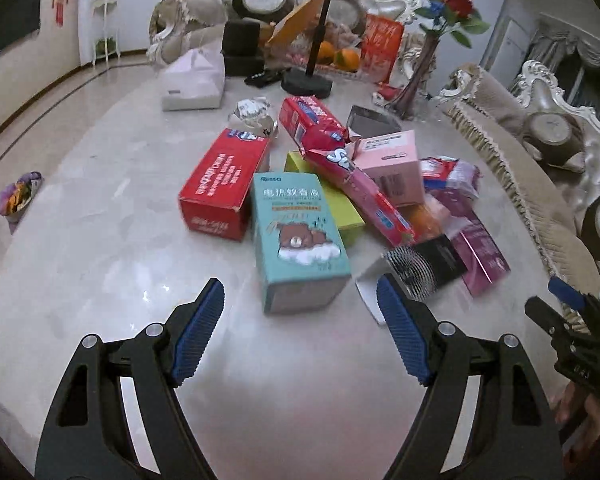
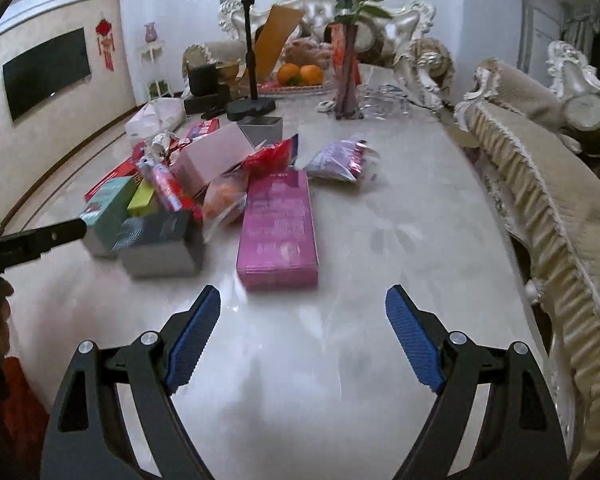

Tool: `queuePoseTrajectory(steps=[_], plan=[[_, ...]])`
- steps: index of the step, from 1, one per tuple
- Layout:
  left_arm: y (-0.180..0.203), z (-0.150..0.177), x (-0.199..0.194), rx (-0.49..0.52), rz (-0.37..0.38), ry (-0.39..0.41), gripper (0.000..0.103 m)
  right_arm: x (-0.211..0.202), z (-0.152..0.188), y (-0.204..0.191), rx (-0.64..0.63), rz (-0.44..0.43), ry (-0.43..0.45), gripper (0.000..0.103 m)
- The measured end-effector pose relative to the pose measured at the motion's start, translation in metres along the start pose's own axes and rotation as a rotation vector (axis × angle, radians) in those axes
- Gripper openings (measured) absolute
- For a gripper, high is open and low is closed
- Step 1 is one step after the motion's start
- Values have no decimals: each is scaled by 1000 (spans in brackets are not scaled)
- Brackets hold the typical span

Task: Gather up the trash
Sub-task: 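Grasp the pink box with the right tool while the left grasps the teal mosquito-liquid box, then carry both boxes over the wastebasket and open both tools to drop them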

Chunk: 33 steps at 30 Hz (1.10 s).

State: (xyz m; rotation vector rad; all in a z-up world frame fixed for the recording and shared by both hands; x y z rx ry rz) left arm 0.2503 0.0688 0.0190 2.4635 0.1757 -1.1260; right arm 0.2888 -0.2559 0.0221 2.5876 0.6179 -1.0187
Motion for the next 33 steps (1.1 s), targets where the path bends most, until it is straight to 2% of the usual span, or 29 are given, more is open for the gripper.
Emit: queuePoseTrajectory(steps=[9, 14, 24, 25, 27, 28, 33], plan=[[-5, -10, 33, -39, -45, -46, 77, 42, -25, -4, -44, -15, -79, 81], [-7, -12, 44, -37, -63, -53, 77, 51, -34, -7, -41, -75, -77, 81], [-7, -15, 50, -30, -68, -57, 77, 77, -39, -14, -67, -29, -152, 80], [-7, -15, 50, -23, -72, -56, 74, 78, -36, -13, -60, -29, -164, 79], [-8, -14, 48, -13, -81, -48, 56, 77, -32, -12, -49, -47, -168, 57], [-10, -13, 46, -12, -75, -48, 49, 73, -30, -11, -36, -50, -157, 55], [-17, -8, 37, -9, -43, -61, 49, 49, -17, -4, 28, -54, -137, 55]])
Point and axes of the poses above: each gripper's, at about its wrist camera, not at the fingertips, and x roughly the way its jaws point, y to its right, z to its underside, the point moved 2 cm from there along x, roughly the way its jaws point, and after that the axes turned 12 degrees about -x, right-handed, at the moved point
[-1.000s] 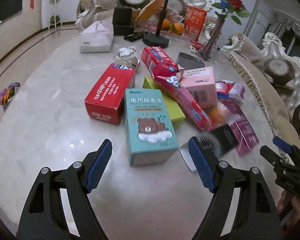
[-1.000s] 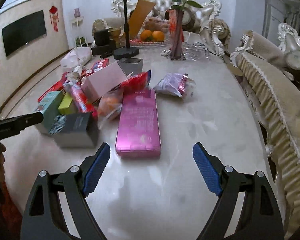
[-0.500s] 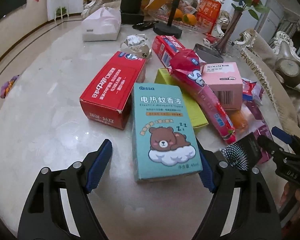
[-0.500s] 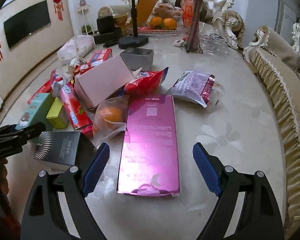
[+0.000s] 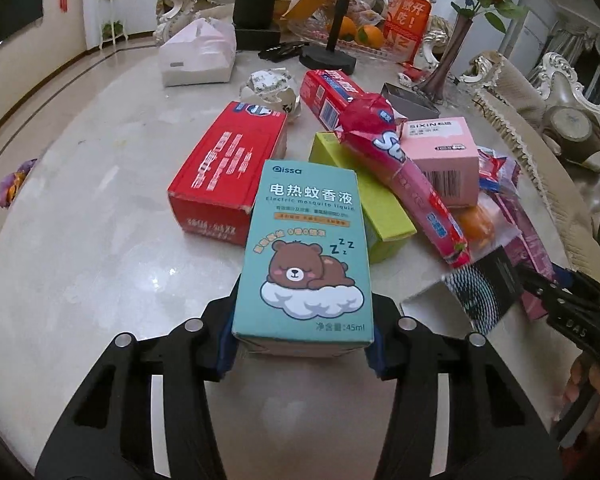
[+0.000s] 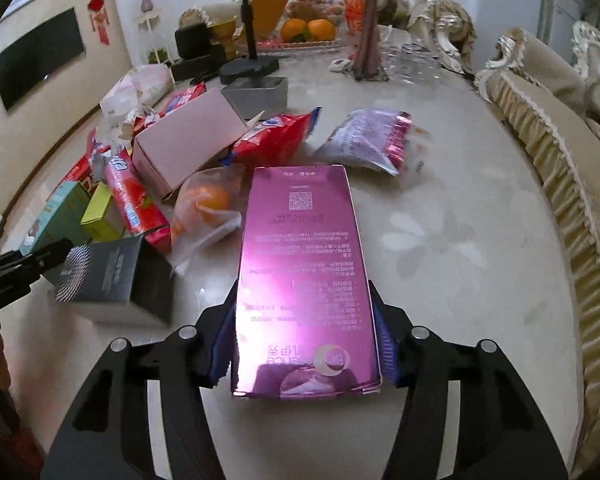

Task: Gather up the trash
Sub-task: 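Carry both boxes over the wastebasket and open both tools to drop them, then move both open tools back toward the table items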

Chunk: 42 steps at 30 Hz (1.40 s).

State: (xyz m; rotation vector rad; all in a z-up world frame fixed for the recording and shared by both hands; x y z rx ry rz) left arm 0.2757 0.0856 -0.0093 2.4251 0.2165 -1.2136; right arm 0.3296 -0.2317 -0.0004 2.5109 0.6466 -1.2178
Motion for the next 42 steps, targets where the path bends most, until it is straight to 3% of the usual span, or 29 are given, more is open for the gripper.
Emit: queuePoseTrajectory(steps=[6, 12, 15, 18, 21, 25, 27, 32, 37, 39, 42], plan=[[-15, 20, -42, 2, 69, 52, 49, -53, 25, 12, 97, -45, 95, 55], [-28, 81, -129, 99, 221, 100, 49, -123, 78, -16, 105, -156, 200, 55], [-29, 126, -159, 188, 294, 49, 49, -155, 125, -54, 67, -220, 187, 55], [-31, 190, -179, 290, 354, -68, 49, -177, 167, -86, 74, -297, 133, 55], [-32, 242, -175, 335, 381, -215, 49, -184, 201, -113, 85, -366, 44, 55], [-33, 284, -130, 355, 316, -357, 49, -153, 234, -130, 136, -389, -98, 55], [-32, 296, -101, 380, 247, -390, 49, -121, 248, -132, 153, -361, -180, 55], [-31, 317, -45, 430, 158, -464, 49, -58, 264, -134, 153, -297, -317, 55], [-32, 333, -14, 445, 125, -539, 52, -30, 266, -144, 113, -272, -367, 57], [-34, 336, -3, 434, 71, -557, 65, -23, 268, -148, 93, -262, -385, 74], [-35, 338, -1, 429, 62, -550, 68, -22, 272, -152, 74, -236, -392, 75]])
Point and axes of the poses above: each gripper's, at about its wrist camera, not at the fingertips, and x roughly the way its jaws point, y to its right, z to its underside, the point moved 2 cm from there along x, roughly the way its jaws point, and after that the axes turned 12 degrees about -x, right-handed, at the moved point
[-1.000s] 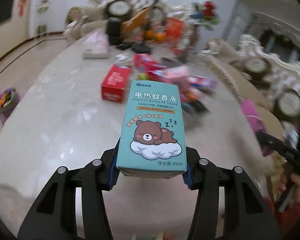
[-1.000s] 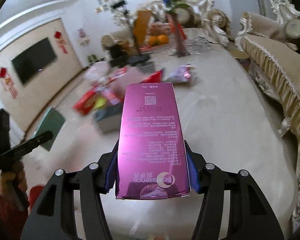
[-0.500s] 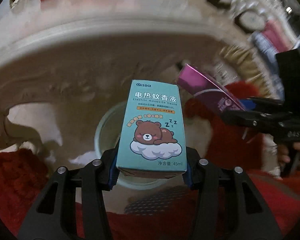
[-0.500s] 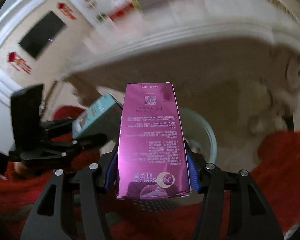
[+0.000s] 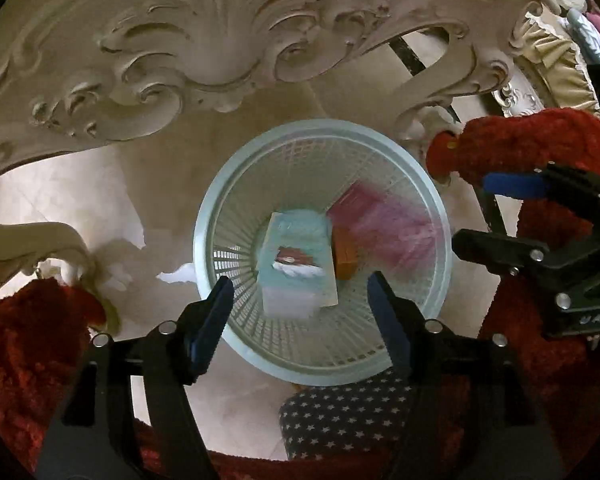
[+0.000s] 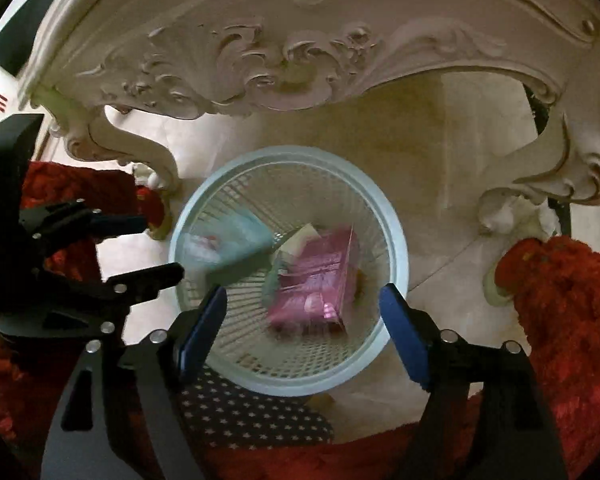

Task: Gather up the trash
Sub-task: 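Move both open tools back toward the table items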

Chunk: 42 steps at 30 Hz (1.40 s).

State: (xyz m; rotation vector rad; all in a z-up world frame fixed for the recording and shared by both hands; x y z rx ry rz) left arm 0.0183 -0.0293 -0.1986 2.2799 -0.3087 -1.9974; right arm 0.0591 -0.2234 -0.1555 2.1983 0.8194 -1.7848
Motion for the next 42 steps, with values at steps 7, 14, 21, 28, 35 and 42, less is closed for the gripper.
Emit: queuePoseTrajectory(steps=[7, 14, 21, 28, 35, 42], plan=[[-10, 0, -10, -31, 6, 20, 68, -4, 18, 10, 23, 7, 0, 75], [-13, 5, -26, -27, 28, 47, 68, -28, 24, 2, -22, 13, 45, 75], [-13, 3, -141, 4, 185, 212, 68, -124, 5, -15, -90, -59, 283, 75], [-48, -74, -247, -49, 1, 624, 89, -191, -75, -12, -188, 104, 588, 84], [-104, -193, -232, -234, -103, 677, 89, -159, -178, -2, -205, 175, 622, 84], [-131, -267, -211, -288, -105, 633, 89, -124, -232, 8, -191, 163, 531, 84]])
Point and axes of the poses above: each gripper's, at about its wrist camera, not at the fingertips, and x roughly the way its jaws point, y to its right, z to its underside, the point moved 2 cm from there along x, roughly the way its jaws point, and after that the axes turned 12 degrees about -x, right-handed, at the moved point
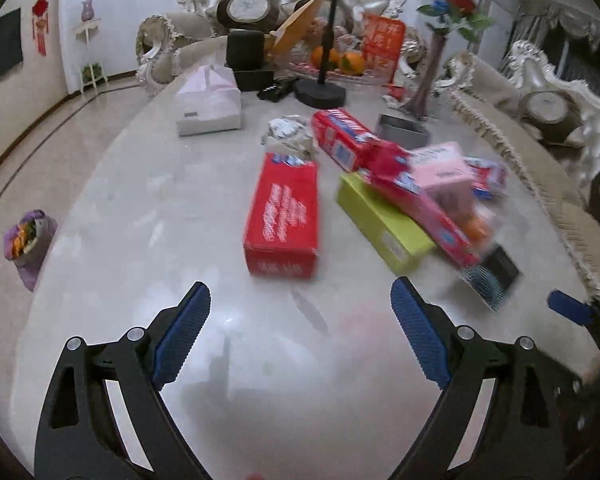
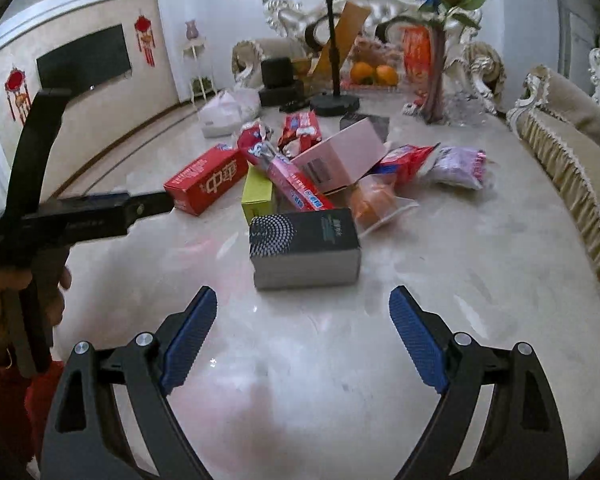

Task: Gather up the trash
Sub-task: 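Move both open tools back toward the table items, then grasp the black box with the right tool while the left grasps the red toothpaste box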

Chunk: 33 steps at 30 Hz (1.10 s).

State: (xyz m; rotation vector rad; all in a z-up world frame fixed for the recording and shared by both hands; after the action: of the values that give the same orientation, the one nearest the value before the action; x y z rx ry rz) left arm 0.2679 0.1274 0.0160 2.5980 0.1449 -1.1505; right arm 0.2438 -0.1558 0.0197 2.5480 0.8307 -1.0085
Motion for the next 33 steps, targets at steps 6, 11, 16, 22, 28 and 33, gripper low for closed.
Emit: queuePoseTrajectory(steps=[6, 11, 16, 22, 28, 33], plan=[[-7, -22, 32, 0, -38, -37, 89, 21, -13, -5, -32, 24, -19, 84], [-6, -33, 51, -5, -41, -53, 89, 36, -18, -2, -24, 38, -66, 84], [-3, -37, 66, 5, -70, -77, 89, 43, -21, 6, -2, 54, -91, 84], [-4, -34, 73, -1, -127, -79, 85, 52, -22, 11, 33, 4, -110, 83], [-6, -32, 65, 38, -147, -67, 51, 37, -14, 12, 88, -37, -77, 69], [-14, -17, 42, 17, -111, -45, 51, 13, -2, 9, 88, -53, -51, 69]])
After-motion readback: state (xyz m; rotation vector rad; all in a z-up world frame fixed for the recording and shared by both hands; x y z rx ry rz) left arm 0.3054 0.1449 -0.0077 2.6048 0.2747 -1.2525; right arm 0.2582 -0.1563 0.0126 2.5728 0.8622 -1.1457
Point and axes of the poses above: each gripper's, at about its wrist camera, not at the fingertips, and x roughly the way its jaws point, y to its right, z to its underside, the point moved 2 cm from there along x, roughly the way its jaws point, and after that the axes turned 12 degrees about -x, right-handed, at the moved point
